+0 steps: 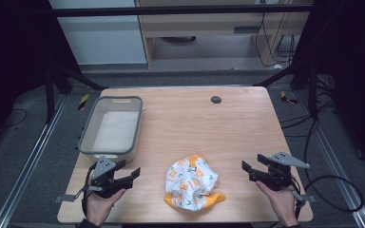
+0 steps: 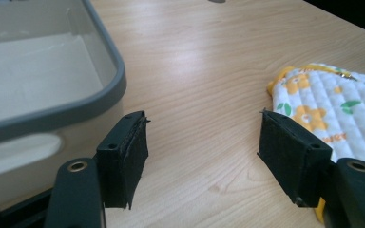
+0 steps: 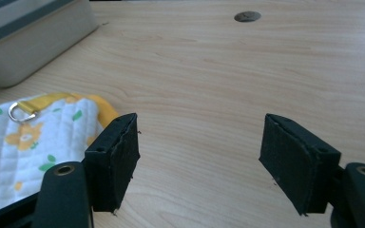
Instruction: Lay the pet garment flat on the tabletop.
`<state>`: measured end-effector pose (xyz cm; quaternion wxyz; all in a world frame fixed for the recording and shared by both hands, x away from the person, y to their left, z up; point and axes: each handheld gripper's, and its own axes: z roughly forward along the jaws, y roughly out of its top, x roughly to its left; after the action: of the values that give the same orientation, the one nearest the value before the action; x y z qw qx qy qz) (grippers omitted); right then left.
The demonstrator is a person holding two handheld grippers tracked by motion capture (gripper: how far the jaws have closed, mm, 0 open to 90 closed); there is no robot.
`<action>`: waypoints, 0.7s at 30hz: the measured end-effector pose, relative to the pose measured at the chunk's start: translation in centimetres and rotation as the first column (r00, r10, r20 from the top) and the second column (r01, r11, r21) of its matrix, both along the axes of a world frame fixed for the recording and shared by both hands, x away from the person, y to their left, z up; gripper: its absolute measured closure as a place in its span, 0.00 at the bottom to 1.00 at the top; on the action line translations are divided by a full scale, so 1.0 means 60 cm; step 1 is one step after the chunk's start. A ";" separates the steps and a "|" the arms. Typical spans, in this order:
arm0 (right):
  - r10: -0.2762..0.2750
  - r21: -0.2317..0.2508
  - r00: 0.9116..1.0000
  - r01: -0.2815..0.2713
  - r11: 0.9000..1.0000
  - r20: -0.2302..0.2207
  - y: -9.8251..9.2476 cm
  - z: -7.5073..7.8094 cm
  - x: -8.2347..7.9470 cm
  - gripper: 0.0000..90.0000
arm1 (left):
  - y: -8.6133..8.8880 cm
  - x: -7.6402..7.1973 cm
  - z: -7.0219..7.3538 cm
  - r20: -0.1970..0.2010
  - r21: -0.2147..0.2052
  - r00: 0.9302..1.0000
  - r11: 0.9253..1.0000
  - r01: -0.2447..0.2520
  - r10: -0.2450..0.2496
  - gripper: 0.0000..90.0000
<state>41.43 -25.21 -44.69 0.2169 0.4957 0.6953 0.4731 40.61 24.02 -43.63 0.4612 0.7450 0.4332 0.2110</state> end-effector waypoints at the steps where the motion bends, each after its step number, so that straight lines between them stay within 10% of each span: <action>1: 0.006 0.000 1.000 -0.006 1.000 0.005 0.002 0.004 0.002 0.32 | -0.003 0.002 0.004 0.005 -0.001 1.000 1.000 0.005 -0.005 0.37; 21: 0.082 0.022 0.996 -0.083 0.996 0.032 0.058 0.055 0.047 0.33 | -0.089 0.062 0.043 0.034 -0.002 0.997 0.998 0.069 -0.069 0.38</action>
<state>44.22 -21.72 -41.40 0.2021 0.4617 0.7062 0.4973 44.35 18.65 -41.07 0.4765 0.7553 0.3996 0.2069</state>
